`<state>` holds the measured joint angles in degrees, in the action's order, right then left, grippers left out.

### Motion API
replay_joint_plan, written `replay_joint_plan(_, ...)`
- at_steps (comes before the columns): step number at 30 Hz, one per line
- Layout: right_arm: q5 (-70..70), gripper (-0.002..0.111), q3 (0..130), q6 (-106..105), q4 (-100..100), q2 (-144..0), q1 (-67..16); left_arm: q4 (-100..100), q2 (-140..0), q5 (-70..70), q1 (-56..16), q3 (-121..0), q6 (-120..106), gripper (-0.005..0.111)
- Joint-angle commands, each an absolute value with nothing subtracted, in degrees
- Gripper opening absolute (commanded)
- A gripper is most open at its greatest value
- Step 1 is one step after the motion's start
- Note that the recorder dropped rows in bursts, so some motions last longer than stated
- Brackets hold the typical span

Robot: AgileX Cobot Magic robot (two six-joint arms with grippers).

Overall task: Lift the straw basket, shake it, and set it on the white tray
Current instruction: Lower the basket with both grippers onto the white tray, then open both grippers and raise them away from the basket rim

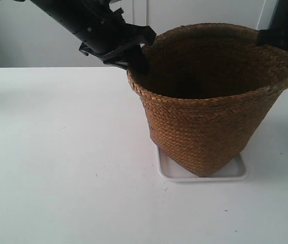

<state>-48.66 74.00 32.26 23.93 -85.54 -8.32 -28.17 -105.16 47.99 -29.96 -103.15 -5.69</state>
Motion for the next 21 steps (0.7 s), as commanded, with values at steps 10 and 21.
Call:
replay_joint_plan(10, -48.9, 0.073, 73.8, 28.5, 27.4, -85.7, -6.2, -26.9, -104.6, 52.0, -28.7, -103.7, -11.3, 0.082)
replay_joint_plan(21, -40.7, 0.076, 73.9, 28.7, 26.9, -81.0, -6.2, -25.9, -101.3, 45.9, -28.7, -103.7, -11.8, 0.082)
